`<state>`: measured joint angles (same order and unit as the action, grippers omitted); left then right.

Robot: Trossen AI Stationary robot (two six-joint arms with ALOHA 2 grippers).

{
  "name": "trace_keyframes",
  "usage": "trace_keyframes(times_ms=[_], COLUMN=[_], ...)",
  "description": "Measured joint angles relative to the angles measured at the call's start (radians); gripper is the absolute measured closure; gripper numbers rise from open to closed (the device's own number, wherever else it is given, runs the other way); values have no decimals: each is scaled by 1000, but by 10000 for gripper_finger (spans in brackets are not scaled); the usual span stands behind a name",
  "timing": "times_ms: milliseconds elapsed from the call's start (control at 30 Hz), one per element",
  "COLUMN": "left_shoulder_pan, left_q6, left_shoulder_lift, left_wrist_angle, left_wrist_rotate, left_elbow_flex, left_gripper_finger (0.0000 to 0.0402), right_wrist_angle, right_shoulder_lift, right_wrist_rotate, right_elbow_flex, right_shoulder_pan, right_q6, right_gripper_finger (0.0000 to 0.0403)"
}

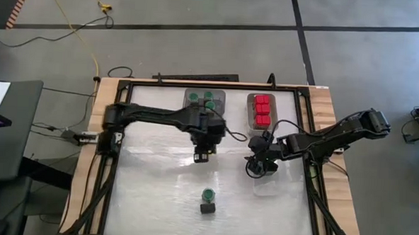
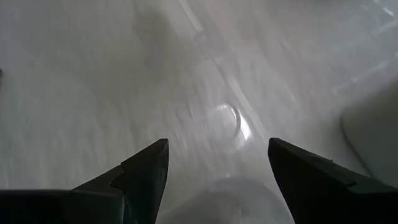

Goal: Sort spices by type
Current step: Move the bottom left black seasoning can to the center of the table

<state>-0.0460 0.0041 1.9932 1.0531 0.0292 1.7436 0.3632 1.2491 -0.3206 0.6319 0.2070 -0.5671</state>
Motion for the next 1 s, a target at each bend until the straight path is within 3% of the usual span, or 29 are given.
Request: trace_keyframes(times_ms=[167,333,433,667,1000], left_shoulder_pan=[1,7,8,8,8], left_q6=[36,60,49,35,34], left_shoulder_lift=[142,229,236,232,218], left_wrist_angle=[65,104,101,96,117], left_wrist_rotate=[0,3,3,0,0], left_elbow_flex=[164,240,247,243,244], left_gripper_finger=[281,281,279,224,220], right_wrist_angle=[59,99,100,100,98], right_shoulder_lift=[0,0,0,0,0], right_wrist_rotate=[0,0,0,1,1], right_elbow_flex=[0,0,0,0,0], right_shoulder_pan=[0,1,1,1,1], right_q6=[-49,-72,-72,-72,-67], right_gripper_finger=[98,98,98,98,98])
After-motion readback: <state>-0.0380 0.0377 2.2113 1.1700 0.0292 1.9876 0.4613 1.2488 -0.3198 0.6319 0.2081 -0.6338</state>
